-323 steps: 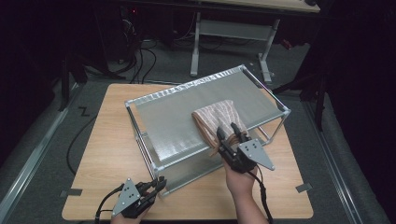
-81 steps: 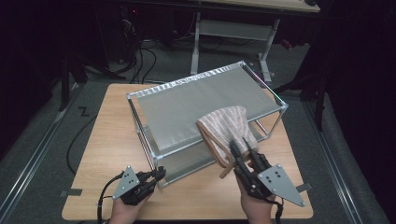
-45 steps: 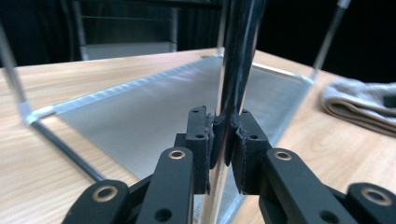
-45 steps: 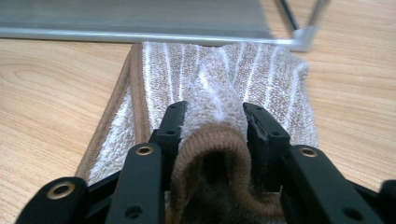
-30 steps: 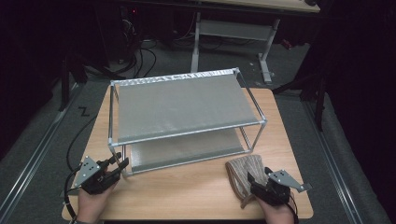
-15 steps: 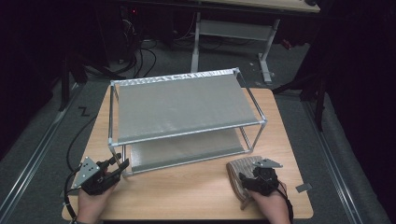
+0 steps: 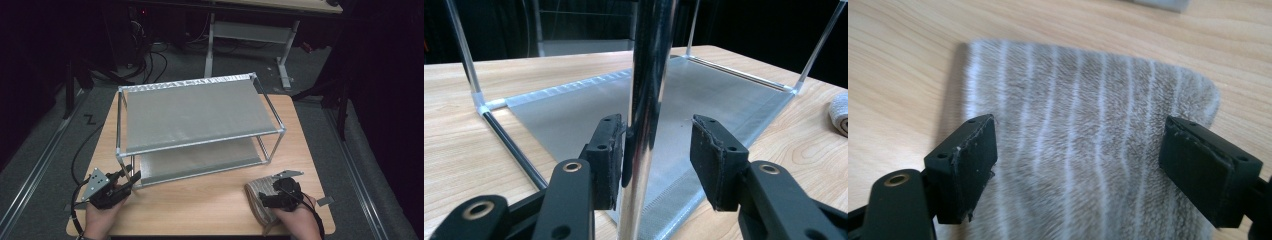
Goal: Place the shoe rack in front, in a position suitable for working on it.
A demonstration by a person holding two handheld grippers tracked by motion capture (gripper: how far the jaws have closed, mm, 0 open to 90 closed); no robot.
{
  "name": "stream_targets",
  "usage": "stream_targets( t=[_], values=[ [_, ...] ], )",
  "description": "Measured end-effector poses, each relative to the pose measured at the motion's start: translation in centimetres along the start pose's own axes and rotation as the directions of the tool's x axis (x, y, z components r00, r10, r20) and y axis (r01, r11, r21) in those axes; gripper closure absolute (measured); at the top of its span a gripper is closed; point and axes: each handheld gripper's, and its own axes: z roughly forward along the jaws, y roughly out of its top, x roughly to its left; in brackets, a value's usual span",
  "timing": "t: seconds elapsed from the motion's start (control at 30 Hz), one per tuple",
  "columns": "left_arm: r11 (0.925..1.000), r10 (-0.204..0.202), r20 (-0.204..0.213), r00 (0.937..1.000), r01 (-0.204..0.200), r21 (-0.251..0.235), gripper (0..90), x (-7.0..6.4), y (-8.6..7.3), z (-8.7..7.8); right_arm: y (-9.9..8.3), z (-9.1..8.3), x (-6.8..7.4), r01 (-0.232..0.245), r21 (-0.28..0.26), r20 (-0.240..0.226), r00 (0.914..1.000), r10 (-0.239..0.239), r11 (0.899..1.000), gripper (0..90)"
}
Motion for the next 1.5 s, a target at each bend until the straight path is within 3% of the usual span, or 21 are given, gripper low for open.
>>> stream_targets(
  t=[0.03,0.07,0.17,0.27,0.4,0.53,0.7,0.77,0.83,0.9,1.0,1.1,1.13,1.2,1.23,1.37,1.43,1.5],
  values=[
    [1.0,-0.001,-0.001,1.0,0.001,0.0,56.3,0.0,0.0,0.0,-0.1,0.6,0.0,0.01,0.039,-0.001,0.9999,-0.01,0.999,13.8],
    [1.0,-0.003,-0.001,1.0,0.003,-0.002,56.3,0.1,0.0,0.0,-0.3,1.1,0.2,0.003,0.039,-0.003,1.0,-0.003,0.999,11.2],
    [0.9999,-0.011,0.0,0.9999,0.011,-0.003,56.2,0.2,0.0,0.0,-0.5,1.2,0.3,-0.018,0.032,-0.017,0.9997,0.018,0.999,14.2],
    [0.9999,-0.012,0.002,0.9999,0.012,0.002,56.2,0.2,-0.1,0.0,-0.5,1.0,0.4,0.009,0.028,-0.041,0.9991,-0.008,1.0,26.3],
    [0.9999,-0.014,0.004,0.9999,0.014,-0.002,56.2,0.0,-0.1,-0.1,-0.3,0.5,1.1,0.081,0.029,-0.075,0.9941,-0.079,0.996,52.3],
    [0.9998,-0.02,0.002,0.9998,0.02,-0.008,56.2,-0.1,-0.1,-0.1,-0.2,0.3,1.6,0.133,0.029,-0.097,0.9868,-0.13,0.991,65.2],
    [0.9997,-0.023,0.0,0.9997,0.023,-0.011,56.2,-0.1,-0.2,-0.2,-1.0,-0.2,1.1,0.131,-0.064,-0.121,0.983,-0.138,0.989,68.3],
    [0.9997,-0.022,0.001,0.9997,0.022,-0.01,56.3,-0.1,-0.2,-0.1,-1.6,-0.9,0.8,0.107,-0.144,-0.085,0.9891,-0.12,0.984,68.9],
    [0.9998,-0.02,0.002,0.9998,0.02,-0.009,56.4,-0.1,-0.2,-0.1,-2.0,-1.8,0.4,0.083,-0.239,-0.036,0.9949,-0.094,0.967,69.0],
    [0.9998,-0.016,0.001,0.9999,0.016,-0.008,56.5,-0.1,-0.2,-0.1,-2.3,-2.6,-0.2,0.057,-0.345,0.042,0.9981,-0.045,0.937,68.9],
    [1.0,-0.007,-0.004,1.0,0.007,-0.006,57.1,-0.1,-0.1,-0.1,-2.2,-3.7,-1.3,0.009,-0.503,0.109,0.9927,0.053,0.864,68.4],
    [0.9999,-0.004,-0.009,1.0,0.004,-0.009,58.6,-0.1,-0.1,-0.1,-1.6,-4.4,-1.8,0.002,-0.594,0.164,0.9794,0.119,0.804,68.2],
    [1.0,-0.001,-0.013,0.9999,0.001,-0.009,59.8,-0.1,-0.1,-0.1,-1.2,-4.5,-1.8,0.016,-0.618,0.186,0.9745,0.126,0.786,67.9],
    [1.0,0.004,-0.019,0.9998,-0.004,-0.007,61.6,-0.1,-0.1,-0.1,-0.3,-4.5,-1.8,0.038,-0.647,0.214,0.9676,0.134,0.761,67.2],
    [1.0,0.006,-0.023,0.9997,-0.006,-0.007,62.4,-0.1,0.0,-0.1,0.2,-4.4,-1.8,0.052,-0.659,0.224,0.9659,0.13,0.75,66.7],
    [0.9997,0.025,-0.037,0.999,-0.025,-0.003,67.2,-0.1,0.0,0.0,1.7,-3.1,-1.9,0.088,-0.672,0.261,0.9574,0.124,0.735,65.1],
    [0.999,0.044,-0.043,0.9981,-0.043,0.005,71.3,-0.2,0.1,0.1,2.1,-2.4,-1.9,0.097,-0.672,0.269,0.9556,0.12,0.734,64.3],
    [0.9977,0.066,-0.057,0.9962,-0.066,0.017,77.1,-0.2,0.1,0.2,2.4,-1.8,-1.8,0.094,-0.663,0.273,0.9541,0.123,0.742,62.4]
  ],
)
